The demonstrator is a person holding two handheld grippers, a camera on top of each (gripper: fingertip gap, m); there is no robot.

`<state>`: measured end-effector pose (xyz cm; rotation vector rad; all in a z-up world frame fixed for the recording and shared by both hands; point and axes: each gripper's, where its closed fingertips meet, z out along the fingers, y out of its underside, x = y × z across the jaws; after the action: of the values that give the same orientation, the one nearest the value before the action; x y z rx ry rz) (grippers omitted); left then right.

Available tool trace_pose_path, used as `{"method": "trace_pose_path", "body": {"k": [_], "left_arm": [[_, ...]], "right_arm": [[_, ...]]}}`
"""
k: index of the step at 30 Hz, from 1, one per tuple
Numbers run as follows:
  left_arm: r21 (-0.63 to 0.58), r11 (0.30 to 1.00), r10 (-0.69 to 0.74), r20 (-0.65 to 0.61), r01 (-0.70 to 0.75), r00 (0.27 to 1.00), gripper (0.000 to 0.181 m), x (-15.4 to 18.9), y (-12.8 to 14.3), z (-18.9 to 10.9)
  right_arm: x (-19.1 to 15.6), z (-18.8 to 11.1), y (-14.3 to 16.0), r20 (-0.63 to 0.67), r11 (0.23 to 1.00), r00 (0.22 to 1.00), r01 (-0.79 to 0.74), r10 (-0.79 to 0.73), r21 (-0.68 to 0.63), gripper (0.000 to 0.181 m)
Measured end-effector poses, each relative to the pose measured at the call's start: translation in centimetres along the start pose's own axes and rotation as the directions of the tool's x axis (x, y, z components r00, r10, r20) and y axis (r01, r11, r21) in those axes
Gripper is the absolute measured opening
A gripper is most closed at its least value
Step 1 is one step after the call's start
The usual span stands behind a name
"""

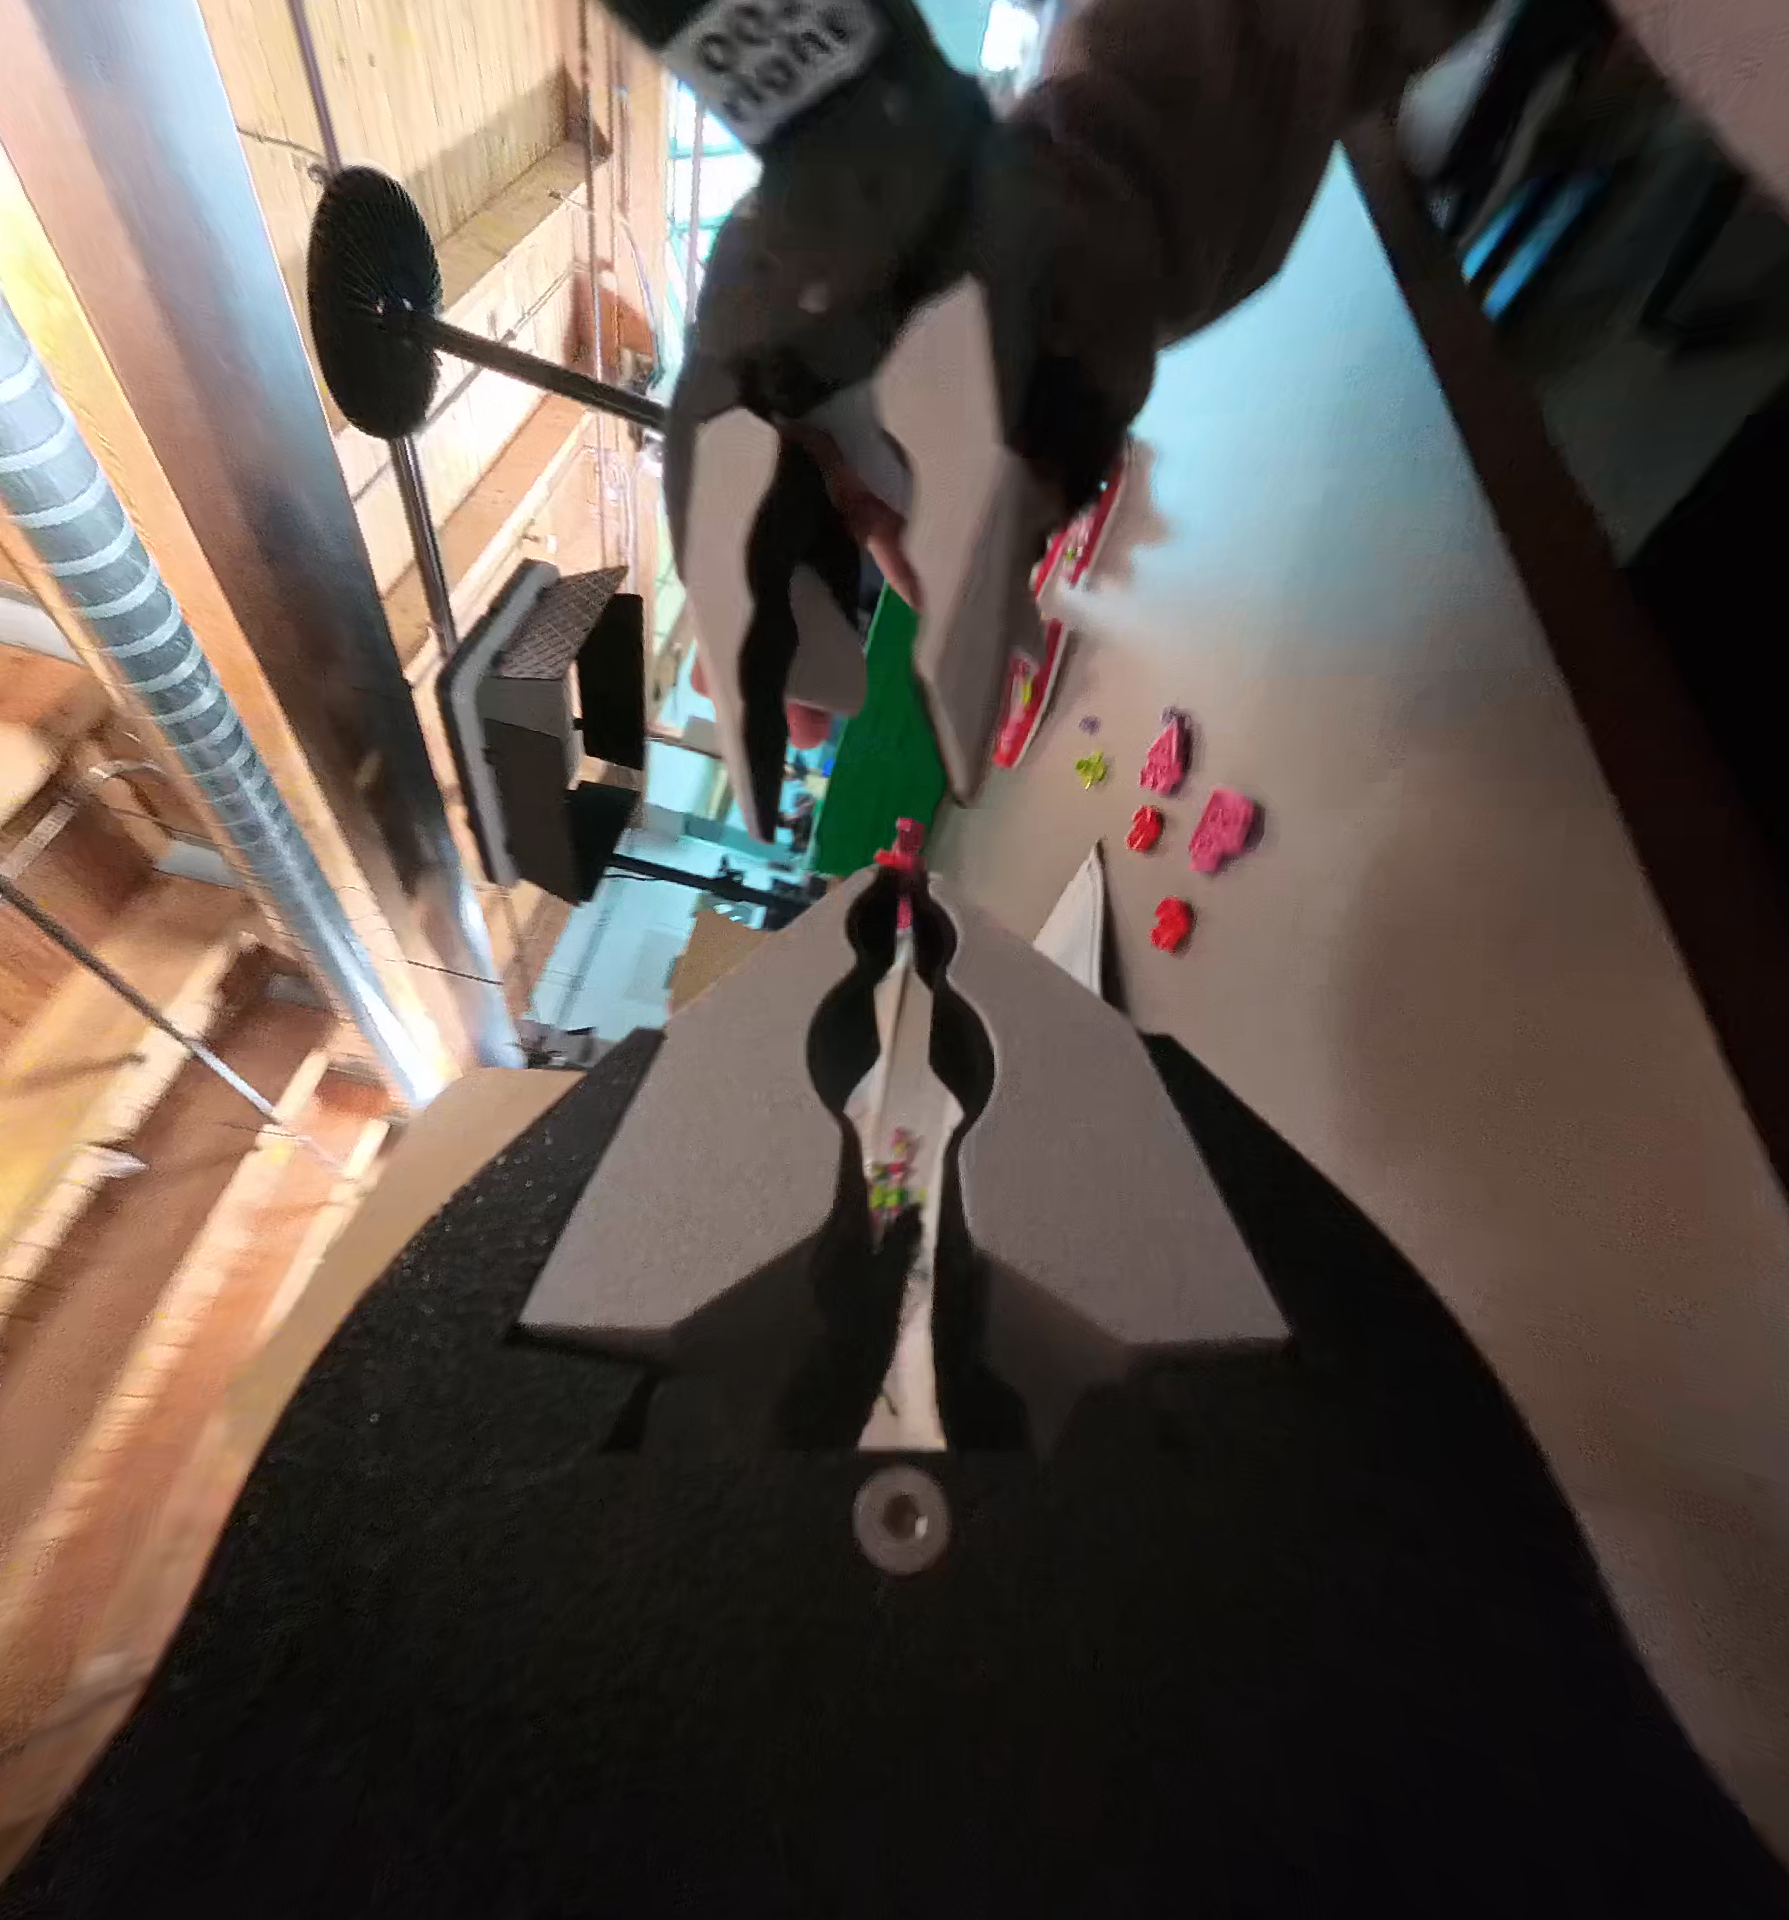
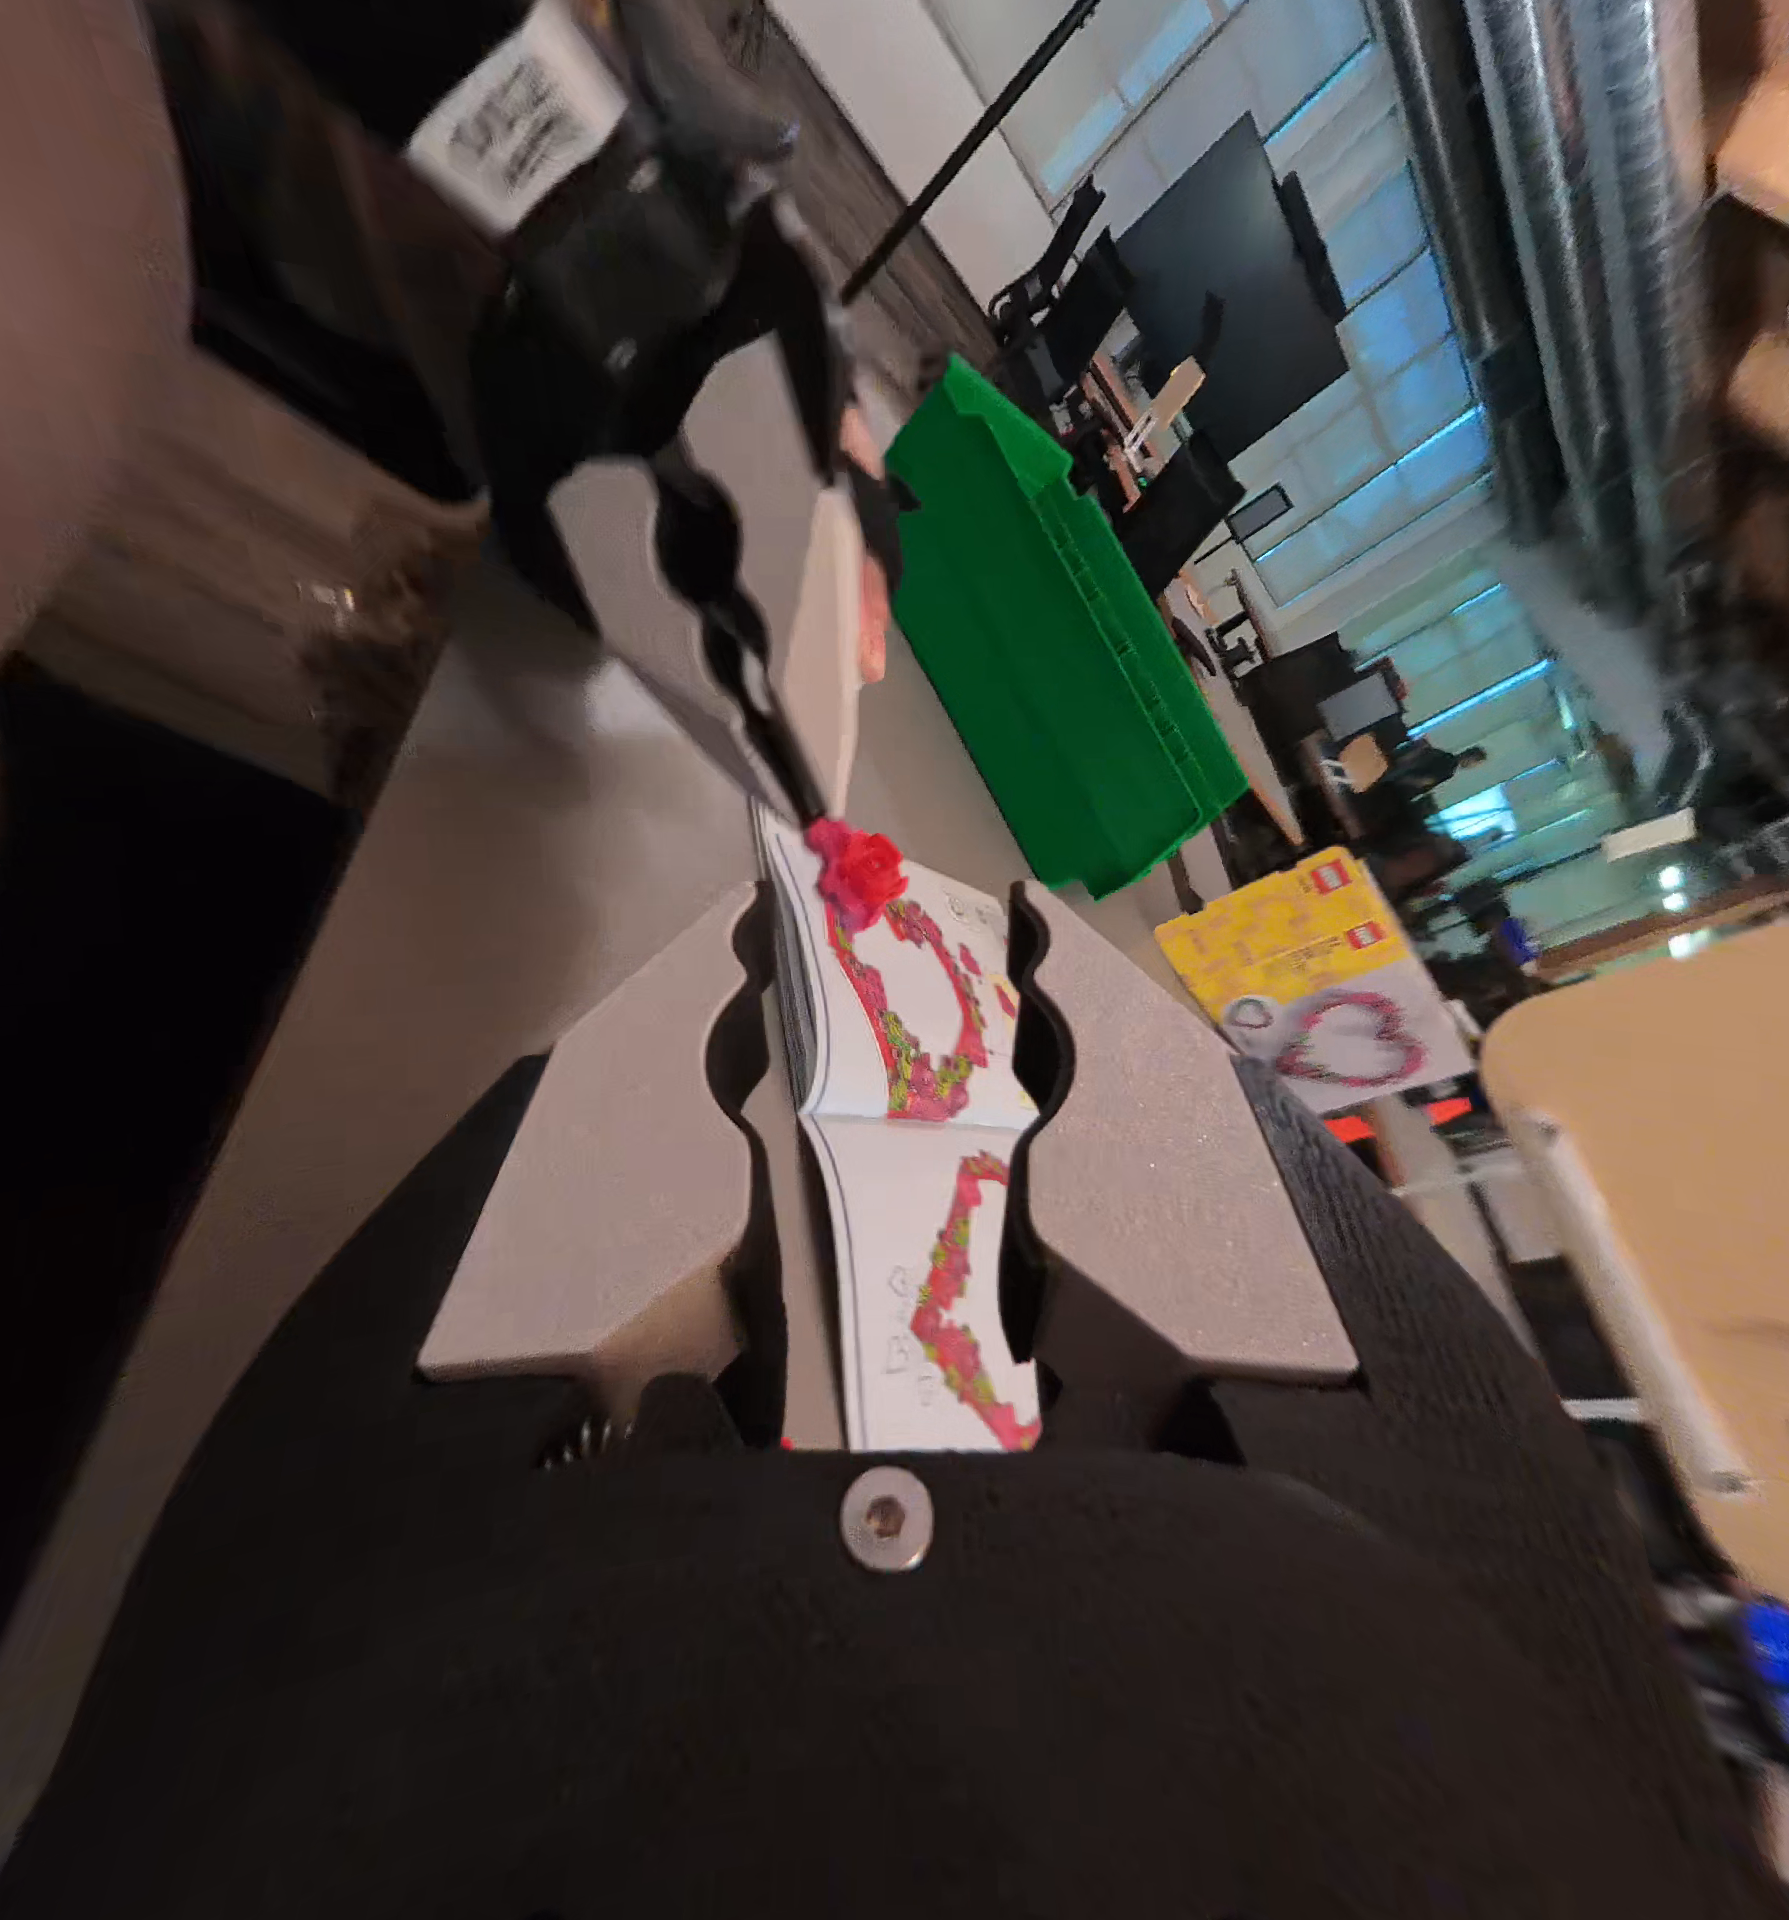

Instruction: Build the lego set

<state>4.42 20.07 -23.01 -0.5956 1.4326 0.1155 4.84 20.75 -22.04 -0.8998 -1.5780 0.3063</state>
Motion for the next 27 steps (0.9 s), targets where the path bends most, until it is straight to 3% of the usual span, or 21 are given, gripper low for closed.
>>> {"method": "trace_pose_path", "body": {"k": [6, 12, 17, 24, 27], "left_arm": [[0.084, 0.939, -0.326, -0.1, 0.335, 0.94, 0.0, -0.5, -1.0, -0.2], [0.113, 0.853, -0.486, -0.187, 0.51, 0.854, 0.0, -0.6, -1.5, -0.4], [0.126, 0.826, -0.518, -0.215, 0.549, 0.828, 0.0, -0.5, -1.9, -0.4], [0.127, 0.858, -0.468, -0.206, 0.497, 0.86, 0.0, -0.2, -2.0, -0.5], [0.123, 0.856, -0.472, -0.209, 0.502, 0.857, 0.0, -0.2, -1.9, -0.5]], "right_arm": [[-1.2, 0.8, 0.4, -0.013, 0.973, 0.974, 0.224, -0.225, -0.054, 0.039], [-1.3, 1.1, 0.1, -0.033, 0.968, 0.969, 0.245, -0.246, -0.052, 0.026], [-1.5, 1.3, -0.8, -0.032, 0.985, 0.984, 0.174, -0.174, 0.003, 0.009], [-2.1, 1.4, -0.6, 0.038, 1.0, 0.999, 0.002, -0.002, 0.024, 0.007], [-2.1, 1.5, -0.5, 0.034, 1.0, 0.999, 0.005, -0.006, 0.028, 0.007]]}}
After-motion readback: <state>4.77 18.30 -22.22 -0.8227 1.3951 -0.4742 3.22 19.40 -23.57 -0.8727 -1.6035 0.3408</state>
